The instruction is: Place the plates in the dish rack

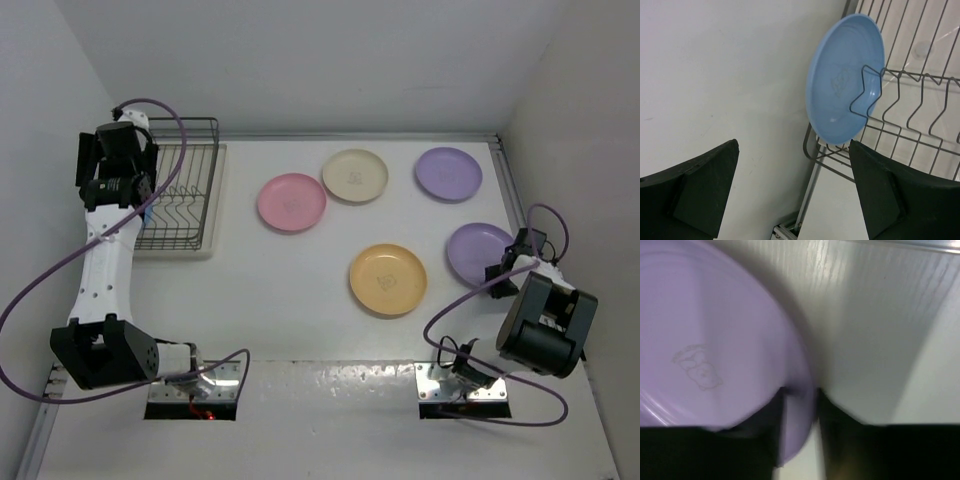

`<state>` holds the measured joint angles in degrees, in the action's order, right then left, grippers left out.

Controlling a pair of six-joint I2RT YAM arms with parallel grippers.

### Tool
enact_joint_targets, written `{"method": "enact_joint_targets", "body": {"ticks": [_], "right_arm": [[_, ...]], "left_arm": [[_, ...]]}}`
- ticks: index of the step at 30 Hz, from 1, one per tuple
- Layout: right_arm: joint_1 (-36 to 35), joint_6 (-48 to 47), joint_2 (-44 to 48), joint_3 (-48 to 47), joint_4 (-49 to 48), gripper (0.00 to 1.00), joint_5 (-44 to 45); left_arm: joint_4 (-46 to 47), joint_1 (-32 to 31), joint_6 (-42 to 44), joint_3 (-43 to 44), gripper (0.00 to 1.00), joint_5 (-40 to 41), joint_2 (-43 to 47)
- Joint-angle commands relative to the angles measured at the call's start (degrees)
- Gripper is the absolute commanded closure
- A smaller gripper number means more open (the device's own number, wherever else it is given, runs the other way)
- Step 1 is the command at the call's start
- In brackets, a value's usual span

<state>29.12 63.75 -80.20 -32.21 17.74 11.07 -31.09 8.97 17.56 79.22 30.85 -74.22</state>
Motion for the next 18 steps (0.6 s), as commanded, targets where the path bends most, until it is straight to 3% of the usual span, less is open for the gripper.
{"method": "enact_joint_targets", "body": {"ticks": [1, 3, 4, 11, 14, 18], "right_arm": [[-0.03, 0.33, -1.10, -1.28, -1.30, 0.84, -0.09], [-0.56, -0.54, 0.13, -0.84, -0.60, 0.97, 1.84], [-1.17, -0.99, 1.18, -0.93, -0.60, 0.99, 2.37], [-8.02, -11.25, 13.55, -6.90, -1.04, 1.00, 8.77], [-16.96, -16.97, 19.37, -11.73, -4.46, 1.00, 13.26], [-30.24, -29.87, 23.78, -19.79, -6.06, 1.00, 10.12]], "left_arm": [[-1.77, -0.36, 0.19, 1.55, 0.03, -2.63, 2.67], [-2.48, -0.36, 0.72, 2.08, 0.00, -5.60, 2.67], [-3.44, -0.88, 1.33, 2.08, 0.00, -7.19, 3.19], [-11.88, -2.82, 2.92, 3.92, 0.00, -28.81, 4.25], [-15.74, -4.49, 4.66, 5.59, 0.00, -38.91, 4.96], [-23.91, -6.15, 9.68, 7.87, 0.00, -52.36, 6.01]]}}
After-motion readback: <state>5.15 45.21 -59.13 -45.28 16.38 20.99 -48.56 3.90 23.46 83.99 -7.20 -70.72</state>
